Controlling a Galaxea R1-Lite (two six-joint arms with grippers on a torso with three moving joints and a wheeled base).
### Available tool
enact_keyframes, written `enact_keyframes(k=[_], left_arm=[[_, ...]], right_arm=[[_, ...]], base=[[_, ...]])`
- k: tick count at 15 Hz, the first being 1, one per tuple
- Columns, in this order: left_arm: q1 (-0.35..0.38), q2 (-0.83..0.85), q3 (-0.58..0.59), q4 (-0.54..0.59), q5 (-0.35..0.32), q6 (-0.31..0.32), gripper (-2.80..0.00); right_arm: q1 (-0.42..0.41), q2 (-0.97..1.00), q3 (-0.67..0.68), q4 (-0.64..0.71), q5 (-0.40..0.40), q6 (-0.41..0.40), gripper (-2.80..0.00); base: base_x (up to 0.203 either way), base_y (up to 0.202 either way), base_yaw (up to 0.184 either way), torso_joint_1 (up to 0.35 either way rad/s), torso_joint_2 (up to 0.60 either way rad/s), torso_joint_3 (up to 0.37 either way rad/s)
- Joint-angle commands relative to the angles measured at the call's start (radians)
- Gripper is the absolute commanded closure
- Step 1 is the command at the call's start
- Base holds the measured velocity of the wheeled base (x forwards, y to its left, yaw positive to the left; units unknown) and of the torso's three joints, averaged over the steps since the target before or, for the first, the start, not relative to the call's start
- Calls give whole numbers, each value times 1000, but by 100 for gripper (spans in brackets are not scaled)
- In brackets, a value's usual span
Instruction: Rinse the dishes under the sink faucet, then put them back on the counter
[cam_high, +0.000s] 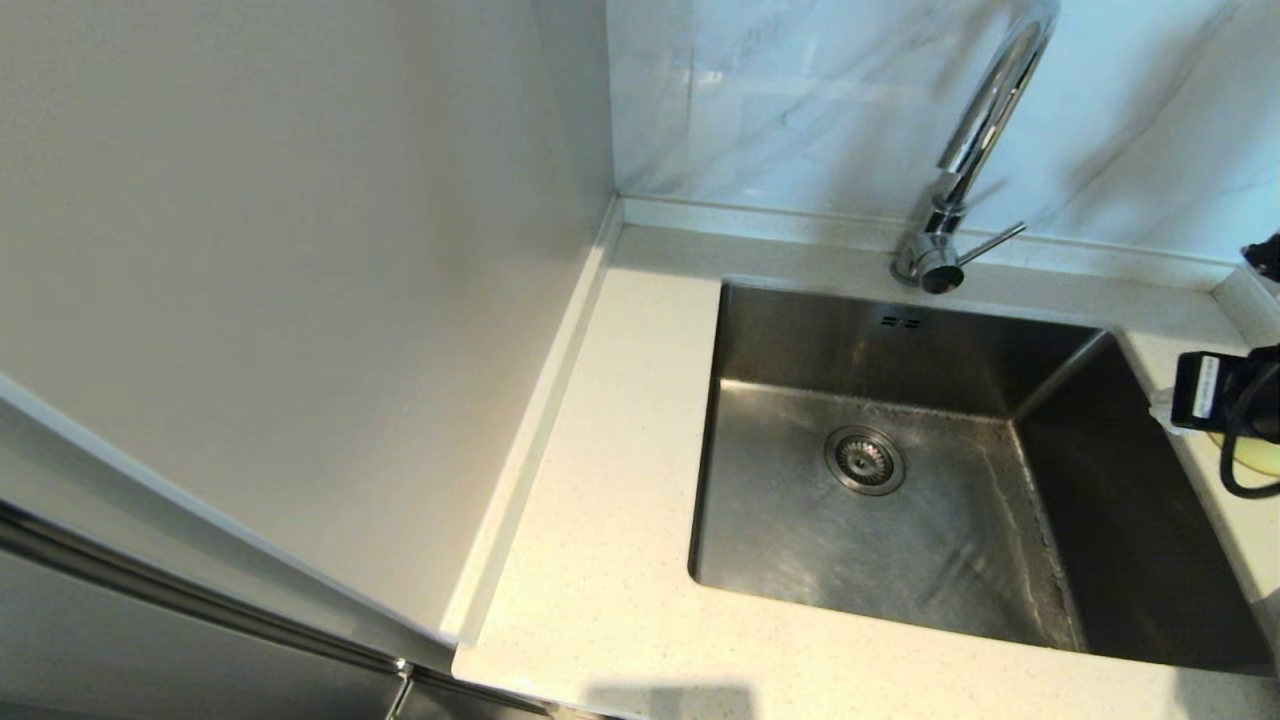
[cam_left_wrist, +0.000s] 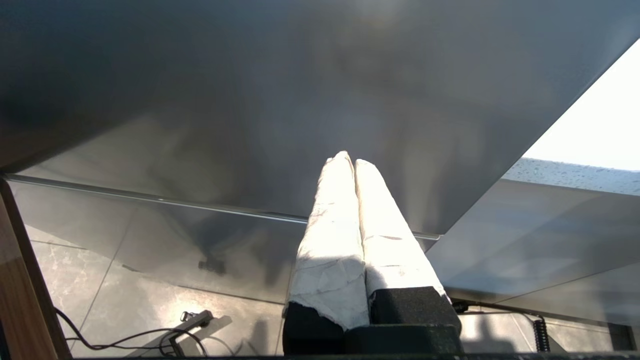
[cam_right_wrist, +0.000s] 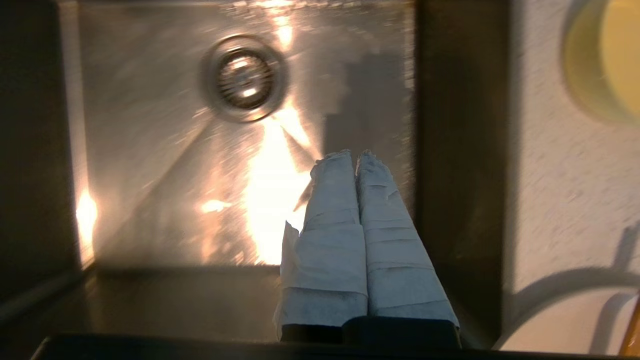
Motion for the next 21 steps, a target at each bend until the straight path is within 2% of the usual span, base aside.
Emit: enact_keyframes(k=[1, 3, 8, 13, 15, 21], left_arm=[[0, 0, 0, 0, 0, 0, 0], [0, 0, 0, 0, 0, 0, 0], [0, 0, 0, 0, 0, 0, 0], [0, 0, 0, 0, 0, 0, 0], [0, 0, 0, 0, 0, 0, 0], [0, 0, 0, 0, 0, 0, 0]], right_arm=[[-1, -188, 77, 2, 75, 0, 0], [-1, -309, 145, 19, 139, -2, 0], [0, -536, 232, 192, 235, -12, 0], [1, -750, 261, 425, 388, -135, 0], [7, -806, 296, 493, 404, -157, 0], [8, -992, 425, 490, 373, -158, 0]], base=[[0, 0, 0, 0, 0, 0], [0, 0, 0, 0, 0, 0], [0, 0, 0, 0, 0, 0], [0, 0, 0, 0, 0, 0], [0, 0, 0, 0, 0, 0], [0, 0, 0, 0, 0, 0]])
